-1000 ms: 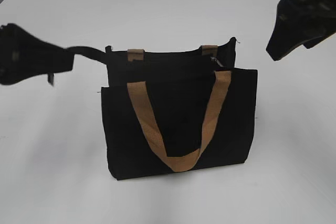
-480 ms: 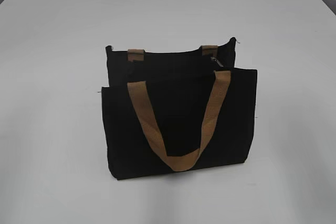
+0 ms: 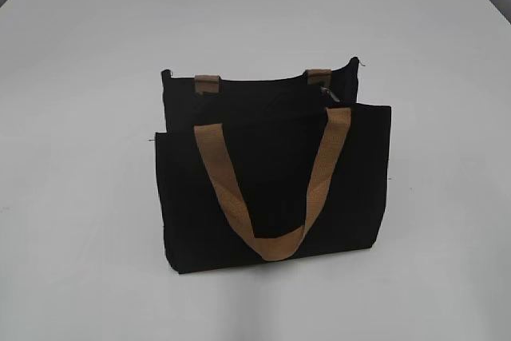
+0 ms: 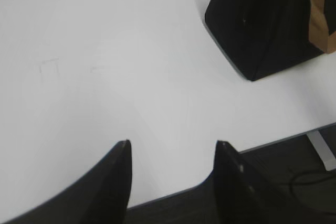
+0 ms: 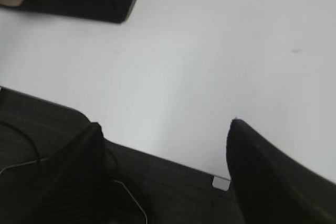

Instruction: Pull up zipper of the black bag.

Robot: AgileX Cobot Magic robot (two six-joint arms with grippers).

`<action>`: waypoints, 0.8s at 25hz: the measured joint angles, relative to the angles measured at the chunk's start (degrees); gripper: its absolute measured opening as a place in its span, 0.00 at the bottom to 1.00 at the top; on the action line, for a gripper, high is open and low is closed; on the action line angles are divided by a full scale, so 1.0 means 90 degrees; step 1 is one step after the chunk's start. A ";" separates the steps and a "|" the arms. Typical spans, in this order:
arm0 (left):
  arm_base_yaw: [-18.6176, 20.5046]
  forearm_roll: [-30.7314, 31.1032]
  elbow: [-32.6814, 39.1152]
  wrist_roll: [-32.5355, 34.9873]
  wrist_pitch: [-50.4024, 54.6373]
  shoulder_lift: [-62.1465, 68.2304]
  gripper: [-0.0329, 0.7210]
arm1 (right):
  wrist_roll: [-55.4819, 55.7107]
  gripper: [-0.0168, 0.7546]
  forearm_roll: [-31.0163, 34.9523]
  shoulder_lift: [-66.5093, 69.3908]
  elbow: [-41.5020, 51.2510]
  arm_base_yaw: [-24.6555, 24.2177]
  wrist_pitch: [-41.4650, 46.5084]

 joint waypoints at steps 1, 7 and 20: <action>0.0000 0.0006 0.0012 0.0000 -0.0013 -0.0170 0.55 | -0.0028 0.75 -0.0007 -0.0201 0.0046 0.0000 -0.0076; 0.0000 -0.0067 0.0230 0.0000 -0.0794 -0.0507 0.55 | -0.0228 0.75 -0.0081 -0.0527 0.0157 0.0000 -0.0276; 0.0000 -0.0227 0.0329 0.0005 -0.1041 -0.0512 0.55 | -0.0290 0.75 -0.0088 -0.0527 0.0164 0.0000 -0.0303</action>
